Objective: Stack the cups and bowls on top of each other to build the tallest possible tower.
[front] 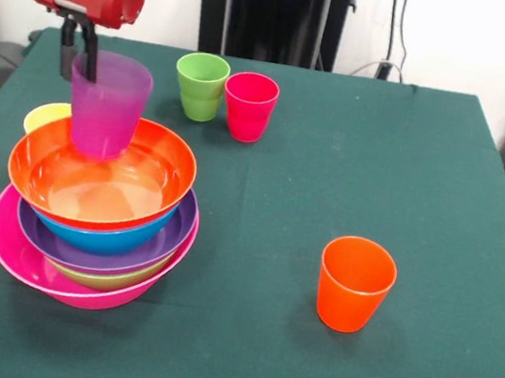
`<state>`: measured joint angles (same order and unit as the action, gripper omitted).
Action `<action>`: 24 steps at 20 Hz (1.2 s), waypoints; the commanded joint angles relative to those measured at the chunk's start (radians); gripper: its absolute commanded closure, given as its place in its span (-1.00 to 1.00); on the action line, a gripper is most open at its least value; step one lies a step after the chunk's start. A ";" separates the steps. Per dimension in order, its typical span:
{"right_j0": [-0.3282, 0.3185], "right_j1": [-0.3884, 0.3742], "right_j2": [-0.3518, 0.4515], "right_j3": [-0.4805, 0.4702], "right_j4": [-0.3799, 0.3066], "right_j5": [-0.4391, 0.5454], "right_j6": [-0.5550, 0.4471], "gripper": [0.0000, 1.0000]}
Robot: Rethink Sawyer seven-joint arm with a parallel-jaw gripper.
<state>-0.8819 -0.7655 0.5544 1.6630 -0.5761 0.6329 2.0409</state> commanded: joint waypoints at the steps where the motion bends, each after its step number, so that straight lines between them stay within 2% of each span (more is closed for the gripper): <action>1: 0.037 0.024 -0.032 -0.011 -0.003 0.098 -0.066 -1.00; 12: 0.039 0.029 -0.033 -0.018 -0.003 0.097 -0.065 -1.00; 15: 0.042 0.006 -0.032 -0.005 0.004 0.090 -0.053 -1.00; 17: 0.040 -0.021 -0.025 0.009 0.022 0.100 -0.053 -1.00; 21: 0.043 -0.144 -0.002 0.062 0.106 0.173 -0.058 -1.00; 24: 0.047 -0.207 0.009 0.084 0.166 0.225 -0.063 -1.00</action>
<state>-0.8815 -0.8549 0.5542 1.6760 -0.4752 0.6860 2.0407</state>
